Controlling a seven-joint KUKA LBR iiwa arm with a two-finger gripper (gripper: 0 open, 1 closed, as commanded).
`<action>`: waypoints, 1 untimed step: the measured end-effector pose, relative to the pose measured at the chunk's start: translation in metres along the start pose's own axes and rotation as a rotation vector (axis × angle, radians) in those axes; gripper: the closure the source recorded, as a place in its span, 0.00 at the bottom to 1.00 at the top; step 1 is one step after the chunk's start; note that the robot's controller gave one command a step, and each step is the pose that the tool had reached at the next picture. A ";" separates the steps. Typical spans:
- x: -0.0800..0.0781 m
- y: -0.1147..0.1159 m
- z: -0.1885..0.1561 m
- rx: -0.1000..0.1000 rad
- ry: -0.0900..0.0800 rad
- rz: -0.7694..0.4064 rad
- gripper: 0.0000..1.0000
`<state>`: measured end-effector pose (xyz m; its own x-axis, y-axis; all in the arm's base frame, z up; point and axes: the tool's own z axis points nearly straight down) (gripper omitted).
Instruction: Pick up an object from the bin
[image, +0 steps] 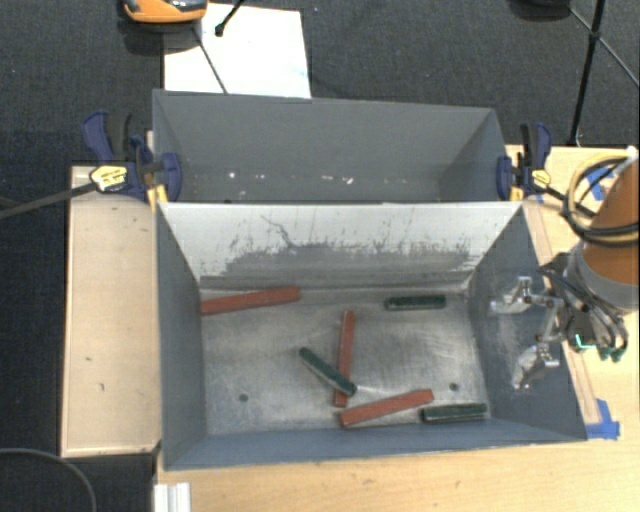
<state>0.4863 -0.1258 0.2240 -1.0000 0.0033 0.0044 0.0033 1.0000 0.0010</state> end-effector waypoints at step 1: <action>-0.002 0.000 -0.003 0.002 -0.007 -0.004 0.00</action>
Offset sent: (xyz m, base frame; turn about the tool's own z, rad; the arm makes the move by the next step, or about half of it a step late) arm 0.0017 0.0678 -0.1377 -0.1828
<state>0.4880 -0.1254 0.2272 -1.0000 -0.0007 -0.0029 -0.0007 1.0000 -0.0005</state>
